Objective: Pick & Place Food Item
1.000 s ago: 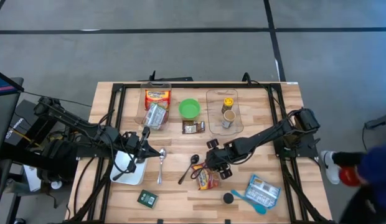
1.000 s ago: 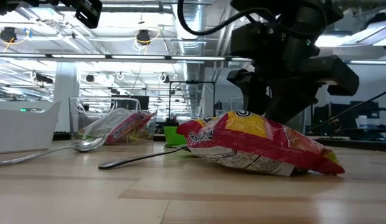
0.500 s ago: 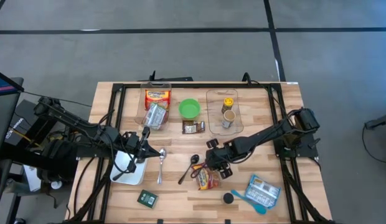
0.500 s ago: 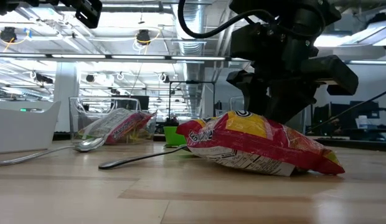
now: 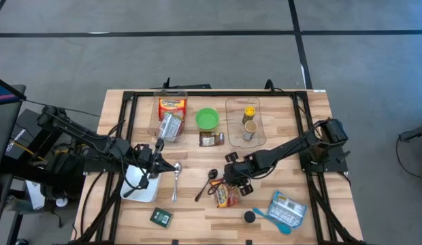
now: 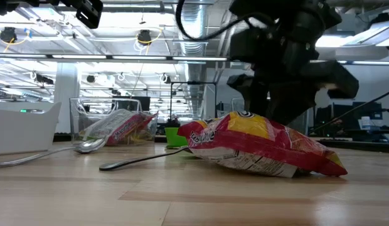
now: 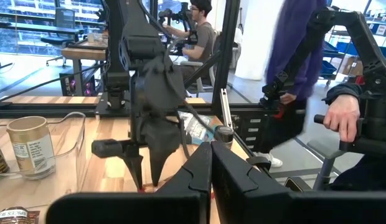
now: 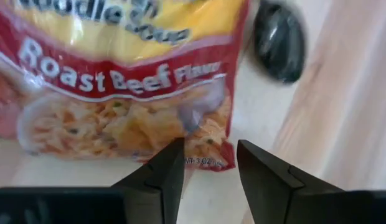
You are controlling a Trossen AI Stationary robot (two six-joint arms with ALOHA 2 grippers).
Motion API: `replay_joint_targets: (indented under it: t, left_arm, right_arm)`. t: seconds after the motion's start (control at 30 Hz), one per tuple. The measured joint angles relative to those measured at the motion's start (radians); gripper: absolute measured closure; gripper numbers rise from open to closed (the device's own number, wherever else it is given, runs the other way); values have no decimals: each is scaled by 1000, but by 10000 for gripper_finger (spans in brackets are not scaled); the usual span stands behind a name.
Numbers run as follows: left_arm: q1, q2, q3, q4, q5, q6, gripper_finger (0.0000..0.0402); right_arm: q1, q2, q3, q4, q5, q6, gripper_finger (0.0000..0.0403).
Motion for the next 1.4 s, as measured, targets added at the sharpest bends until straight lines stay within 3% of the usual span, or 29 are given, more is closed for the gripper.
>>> replay_joint_targets:
  t: [0.3,0.8,1.1,1.4]
  left_arm:
    - [0,0,0,-3,0,0,401]
    - [0,0,0,-4,0,0,402]
    - [0,0,0,-4,0,0,402]
    - [0,0,0,-1,0,0,402]
  right_arm:
    - [2,50,1,17,11,-8,277]
    - [2,43,0,15,14,-8,398]
    - [11,27,5,-3,27,3,402]
    - [70,-13,139,-184,197,35,402]
